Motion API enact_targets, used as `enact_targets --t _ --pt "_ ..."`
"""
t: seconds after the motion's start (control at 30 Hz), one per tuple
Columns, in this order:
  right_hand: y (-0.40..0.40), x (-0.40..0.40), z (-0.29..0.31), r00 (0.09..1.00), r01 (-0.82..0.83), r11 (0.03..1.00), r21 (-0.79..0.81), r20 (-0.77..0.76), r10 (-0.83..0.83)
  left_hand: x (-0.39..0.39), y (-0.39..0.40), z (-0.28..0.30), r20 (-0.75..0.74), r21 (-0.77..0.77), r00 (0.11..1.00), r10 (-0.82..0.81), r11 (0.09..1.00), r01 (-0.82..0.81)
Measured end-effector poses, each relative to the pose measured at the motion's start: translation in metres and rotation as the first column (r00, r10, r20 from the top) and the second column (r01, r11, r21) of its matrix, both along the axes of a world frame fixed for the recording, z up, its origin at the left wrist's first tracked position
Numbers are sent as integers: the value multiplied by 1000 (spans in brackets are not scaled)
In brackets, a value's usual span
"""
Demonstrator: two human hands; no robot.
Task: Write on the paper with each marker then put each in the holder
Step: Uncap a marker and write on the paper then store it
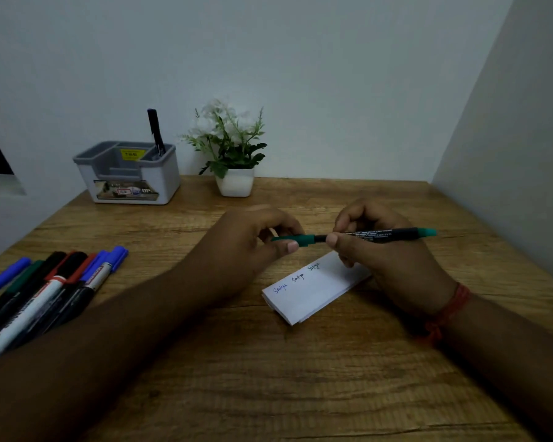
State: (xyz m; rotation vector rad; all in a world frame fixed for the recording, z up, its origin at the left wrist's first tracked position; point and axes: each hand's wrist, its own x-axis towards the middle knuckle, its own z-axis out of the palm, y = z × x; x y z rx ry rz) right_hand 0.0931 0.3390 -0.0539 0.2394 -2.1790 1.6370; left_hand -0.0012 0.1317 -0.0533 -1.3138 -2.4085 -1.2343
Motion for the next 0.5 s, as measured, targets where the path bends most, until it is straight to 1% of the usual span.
enact_targets --t 0.07,0.17,0.33,0.5 --pt "0 0 0 1000 -24 999 -37 18 25 2 2 1 21 11 1000 -12 1000 12" --pt "-2 1 -1 999 -41 998 -39 35 42 6 5 2 46 24 998 -40 999 39" --pt "-9 2 -3 1000 24 999 21 16 -24 11 10 0 101 44 995 -13 999 8" --pt "-14 3 0 1000 30 999 -38 -1 -30 17 14 5 75 77 997 1 997 -7"
